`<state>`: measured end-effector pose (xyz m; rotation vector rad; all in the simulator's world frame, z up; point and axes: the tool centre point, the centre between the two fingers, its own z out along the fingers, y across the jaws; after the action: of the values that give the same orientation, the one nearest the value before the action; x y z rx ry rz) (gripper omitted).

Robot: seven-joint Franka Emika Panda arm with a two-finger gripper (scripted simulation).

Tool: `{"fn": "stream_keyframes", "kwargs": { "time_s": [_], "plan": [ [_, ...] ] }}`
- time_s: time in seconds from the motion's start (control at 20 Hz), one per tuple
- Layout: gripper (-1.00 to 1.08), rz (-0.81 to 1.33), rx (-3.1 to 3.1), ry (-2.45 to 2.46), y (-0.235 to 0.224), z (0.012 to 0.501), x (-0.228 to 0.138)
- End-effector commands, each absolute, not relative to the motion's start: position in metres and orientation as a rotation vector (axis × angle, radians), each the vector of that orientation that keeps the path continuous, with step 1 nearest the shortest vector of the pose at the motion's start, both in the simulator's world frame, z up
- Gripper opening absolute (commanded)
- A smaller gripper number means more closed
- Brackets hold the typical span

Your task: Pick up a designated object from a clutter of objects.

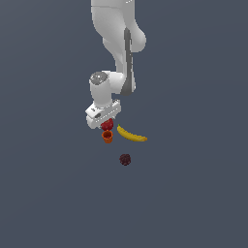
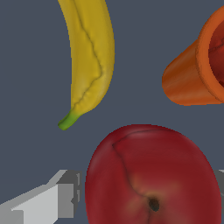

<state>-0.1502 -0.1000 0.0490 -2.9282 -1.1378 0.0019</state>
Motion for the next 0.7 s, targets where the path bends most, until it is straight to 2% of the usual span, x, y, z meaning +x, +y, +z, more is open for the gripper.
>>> {"fn": "stream_keyframes", "kwargs": {
  "time_s": [0.0,0.05,0.1,0.65],
  "plan": [
    [1.00,0.000,-2.928,-1.139,-0.0999,0.0463,-0.1496],
    [1.00,0.000,-2.928,-1.139,-0.0999,0.0461,-0.1496],
    [-1.00,0.000,-2.928,-1.139,-0.0999,0.0461,-0.1496],
    [-1.00,-0.002,-2.930,-1.137,-0.1006,0.0472,-0.1491]
  ]
}}
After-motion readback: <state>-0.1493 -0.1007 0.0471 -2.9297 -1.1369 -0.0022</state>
